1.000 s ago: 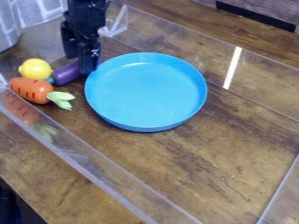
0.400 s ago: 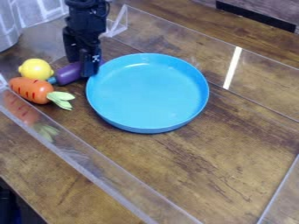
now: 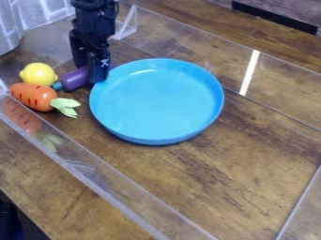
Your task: Remove the purple eggplant from inside the blue tray and put it on the table
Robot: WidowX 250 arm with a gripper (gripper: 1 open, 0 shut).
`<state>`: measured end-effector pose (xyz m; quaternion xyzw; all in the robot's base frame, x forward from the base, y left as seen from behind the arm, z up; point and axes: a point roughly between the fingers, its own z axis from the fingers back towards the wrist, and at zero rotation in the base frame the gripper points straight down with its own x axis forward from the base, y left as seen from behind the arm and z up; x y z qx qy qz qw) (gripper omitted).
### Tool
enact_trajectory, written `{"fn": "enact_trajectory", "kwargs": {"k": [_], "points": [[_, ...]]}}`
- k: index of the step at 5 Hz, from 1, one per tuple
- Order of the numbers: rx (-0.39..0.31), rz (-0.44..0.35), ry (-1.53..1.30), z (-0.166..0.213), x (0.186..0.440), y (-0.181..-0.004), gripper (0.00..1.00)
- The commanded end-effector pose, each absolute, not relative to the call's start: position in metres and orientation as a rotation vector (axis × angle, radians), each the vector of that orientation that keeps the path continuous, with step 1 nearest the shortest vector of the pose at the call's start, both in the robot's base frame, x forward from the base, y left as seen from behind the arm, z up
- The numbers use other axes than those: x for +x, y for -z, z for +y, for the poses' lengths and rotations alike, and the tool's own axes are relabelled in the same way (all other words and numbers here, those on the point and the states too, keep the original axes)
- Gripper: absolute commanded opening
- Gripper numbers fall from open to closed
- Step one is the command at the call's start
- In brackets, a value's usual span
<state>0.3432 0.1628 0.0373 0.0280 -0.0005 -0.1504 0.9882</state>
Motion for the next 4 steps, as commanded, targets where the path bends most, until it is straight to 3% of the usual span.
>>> {"fn": "enact_trajectory", "kwargs": {"k": [1,2,3,4], "points": [[0.08,-0.032,0.299,0.172,0.346,-0.047,1.0],[0.088,-0.033,0.3,0.172,0.35,-0.046,0.0],[0.097,-0.036,0.332,0.162,0.357,-0.044,0.0],[0.106,-0.037,0.366,0.153,0.362,-0.041,1.0]]}}
